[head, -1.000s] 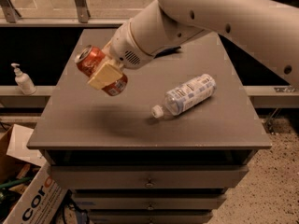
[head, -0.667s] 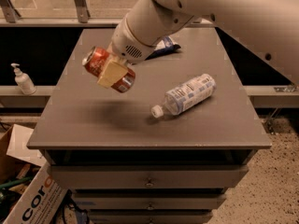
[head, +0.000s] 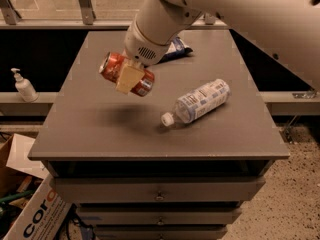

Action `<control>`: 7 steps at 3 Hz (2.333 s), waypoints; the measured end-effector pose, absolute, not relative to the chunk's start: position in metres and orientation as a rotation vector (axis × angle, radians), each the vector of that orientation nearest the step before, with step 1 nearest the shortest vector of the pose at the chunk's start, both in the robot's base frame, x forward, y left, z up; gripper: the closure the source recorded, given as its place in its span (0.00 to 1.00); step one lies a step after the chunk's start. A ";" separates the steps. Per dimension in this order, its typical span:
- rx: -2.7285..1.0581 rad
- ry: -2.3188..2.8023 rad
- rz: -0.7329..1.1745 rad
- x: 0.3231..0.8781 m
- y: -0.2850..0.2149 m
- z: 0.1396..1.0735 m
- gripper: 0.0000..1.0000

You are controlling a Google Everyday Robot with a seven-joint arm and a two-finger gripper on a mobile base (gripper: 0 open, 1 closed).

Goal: Knock coke can over

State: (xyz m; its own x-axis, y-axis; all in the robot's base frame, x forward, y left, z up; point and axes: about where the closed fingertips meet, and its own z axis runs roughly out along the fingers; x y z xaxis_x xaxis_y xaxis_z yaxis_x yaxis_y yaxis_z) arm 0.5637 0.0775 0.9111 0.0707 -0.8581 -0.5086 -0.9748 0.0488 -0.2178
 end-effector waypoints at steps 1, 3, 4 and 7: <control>-1.884 1.826 0.233 0.562 0.076 0.904 1.00; -2.124 1.905 -0.058 0.565 0.060 0.873 1.00; -2.169 1.939 -0.114 0.567 0.047 0.856 1.00; -2.100 1.950 0.112 0.559 0.037 0.826 0.49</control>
Offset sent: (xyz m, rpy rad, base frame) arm 0.0057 -0.0236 -0.0333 -0.4586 -0.0262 0.0581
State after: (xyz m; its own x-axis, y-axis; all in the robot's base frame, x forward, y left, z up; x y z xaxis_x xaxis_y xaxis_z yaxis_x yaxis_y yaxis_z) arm 0.5589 0.0373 0.8257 0.0894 -0.9667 -0.2400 -0.9878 -0.0553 -0.1454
